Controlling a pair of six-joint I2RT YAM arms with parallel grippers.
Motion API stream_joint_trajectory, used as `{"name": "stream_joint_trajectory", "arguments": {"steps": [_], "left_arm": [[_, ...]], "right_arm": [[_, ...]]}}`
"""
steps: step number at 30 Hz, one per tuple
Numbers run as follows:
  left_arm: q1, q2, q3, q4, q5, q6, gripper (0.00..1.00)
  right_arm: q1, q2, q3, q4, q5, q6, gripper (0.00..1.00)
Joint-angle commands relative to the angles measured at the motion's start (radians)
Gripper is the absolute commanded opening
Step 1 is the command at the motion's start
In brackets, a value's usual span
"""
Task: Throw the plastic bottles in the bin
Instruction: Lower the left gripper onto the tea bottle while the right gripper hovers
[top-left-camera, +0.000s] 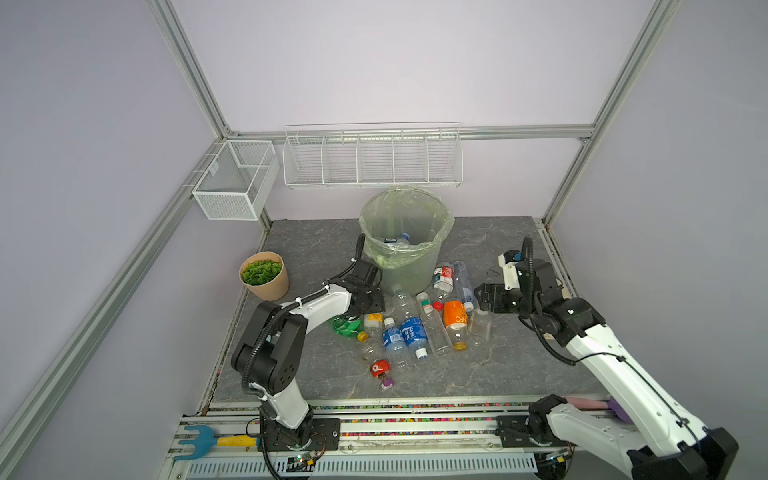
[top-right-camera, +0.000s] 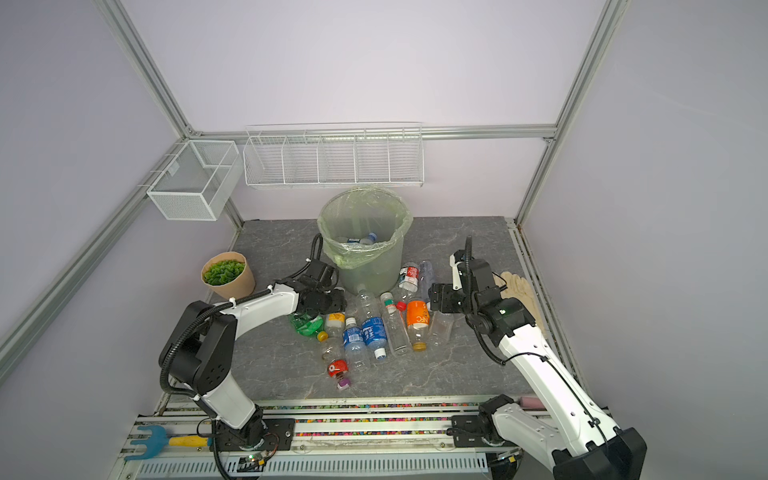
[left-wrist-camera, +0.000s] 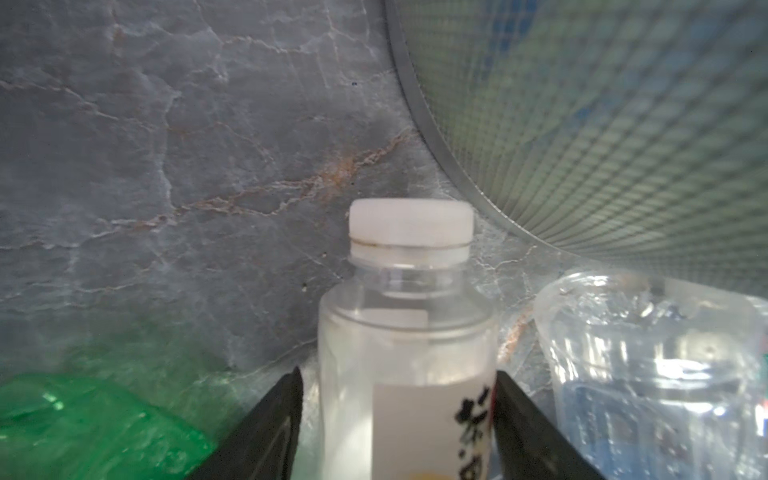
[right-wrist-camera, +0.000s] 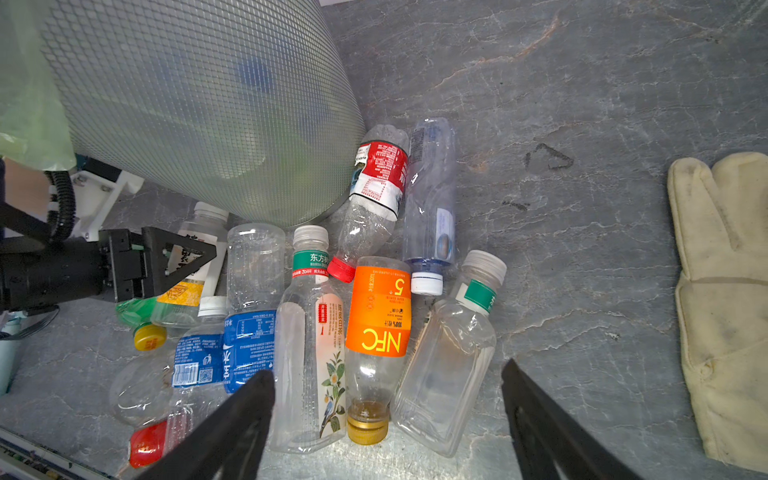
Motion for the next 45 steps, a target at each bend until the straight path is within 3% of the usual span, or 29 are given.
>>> {"name": "stream_joint_trajectory", "arguments": {"steps": [1,8,15,36,45], "left_arm": [[-0.010,0.019,0.001,0.016,-0.024,-0.015,0.67],[-0.010,0.029,-0.006,0.024,-0.018,-0.011,0.51],[-0.011,0.009,-0.019,0.015,-0.025,-0.011,0.41],[-0.008,-0.272,-0.053,0.012,-0.039,-0.039,0.39],[0.000,-0.440,-0.084,0.034,-0.135,-0.046,0.38]], "right_arm": [[-0.007,-0.021,-0.018,-0.022,0.011,0.009,0.88],[-0.012,-0.021,-0.014,-0.020,0.004,0.012,0.88],[-0.013,-0.019,-0.011,-0.020,0.000,0.013,0.88],[-0.019,-0.068,-0.024,-0.043,0.006,0.014,0.88],[-0.018,-0.090,-0.033,-0.047,0.009,0.013,0.88]]}}
